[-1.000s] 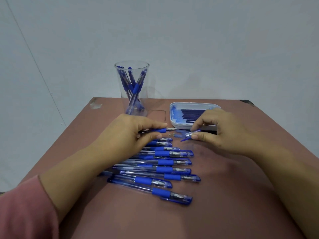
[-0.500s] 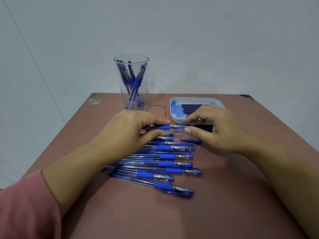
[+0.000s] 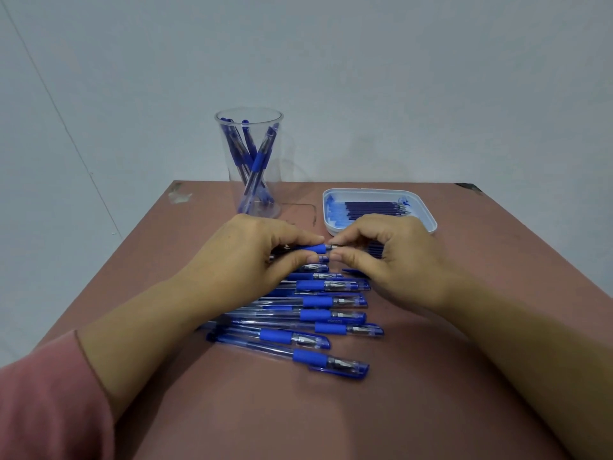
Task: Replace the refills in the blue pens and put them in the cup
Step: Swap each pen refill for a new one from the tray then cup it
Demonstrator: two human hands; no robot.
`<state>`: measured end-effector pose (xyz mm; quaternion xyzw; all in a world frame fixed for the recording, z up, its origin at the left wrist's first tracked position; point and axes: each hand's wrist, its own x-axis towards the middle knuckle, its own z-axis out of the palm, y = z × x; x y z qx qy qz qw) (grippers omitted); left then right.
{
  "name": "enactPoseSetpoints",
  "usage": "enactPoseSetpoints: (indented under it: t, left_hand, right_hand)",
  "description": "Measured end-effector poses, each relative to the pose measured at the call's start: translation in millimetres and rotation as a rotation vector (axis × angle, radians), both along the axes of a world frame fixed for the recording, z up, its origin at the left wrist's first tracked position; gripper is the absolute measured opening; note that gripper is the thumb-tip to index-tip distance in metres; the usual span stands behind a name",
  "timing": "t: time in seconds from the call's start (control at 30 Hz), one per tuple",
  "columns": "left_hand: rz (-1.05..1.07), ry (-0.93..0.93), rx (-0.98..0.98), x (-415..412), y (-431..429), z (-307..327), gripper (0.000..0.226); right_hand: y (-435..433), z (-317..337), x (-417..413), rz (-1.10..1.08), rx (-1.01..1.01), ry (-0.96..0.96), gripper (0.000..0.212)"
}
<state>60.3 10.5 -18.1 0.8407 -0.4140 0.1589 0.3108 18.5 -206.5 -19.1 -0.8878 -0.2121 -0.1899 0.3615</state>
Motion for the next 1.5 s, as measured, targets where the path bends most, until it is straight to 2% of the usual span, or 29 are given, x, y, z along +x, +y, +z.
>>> enactPoseSetpoints:
  t: [0.17, 0.23, 0.4, 0.6, 0.73, 0.93, 1.03, 1.13, 1.27, 1.33, 1.5]
  left_hand:
    - [-0.004, -0.121, 0.016, 6.1, 2.7, -2.4, 0.032]
    - [0.003, -0.214, 0.032, 8.7, 3.0, -3.7, 0.034]
    - [0.025, -0.341, 0.048, 12.0, 4.1, -5.3, 0.033]
    - [0.012, -0.281, 0.016, 11.4, 2.7, -4.6, 0.038]
    - [0.009, -0.231, -0.017, 13.0, 2.2, -6.1, 0.036]
    - [0.012, -0.202, -0.014, 12.9, 1.9, -7.2, 0.034]
    - [0.012, -0.169, -0.023, 13.2, 1.5, -7.8, 0.034]
    - [0.018, -0.163, -0.034, 12.6, 1.2, -6.5, 0.033]
    - [0.019, -0.168, -0.016, 11.2, 1.0, -5.5, 0.033]
    - [0.013, -0.168, -0.019, 11.6, 0.7, -5.9, 0.032]
    - [0.011, -0.163, -0.036, 11.0, 1.4, -5.1, 0.035]
  right_hand:
    - [0.0, 4.7, -2.1, 0.049, 0.103, 0.085, 0.014]
    - [1.3, 4.7, -2.5, 0.045, 0.106, 0.068, 0.011]
    - [3.0, 5.3, -3.6, 0.016, 0.079, 0.012, 0.024]
    - [3.5, 2.9, -1.4, 0.010, 0.119, 0.058, 0.009]
    - [3.6, 3.0, -1.3, 0.005, 0.094, 0.027, 0.022]
    - [5.3, 2.4, -0.3, -0.001, 0.124, 0.064, 0.006]
    - [4.3, 1.9, -0.8, 0.002, 0.116, 0.045, 0.016]
    - [4.4, 4.3, -3.2, 0.002, 0.189, 0.096, 0.016]
    - [4.8, 3.2, -0.5, -0.022, 0.142, 0.109, 0.001]
    - [4.3, 2.0, -0.6, 0.000, 0.160, 0.120, 0.012]
    - [5.0, 3.6, -2.2, 0.027, 0.284, 0.201, 0.022]
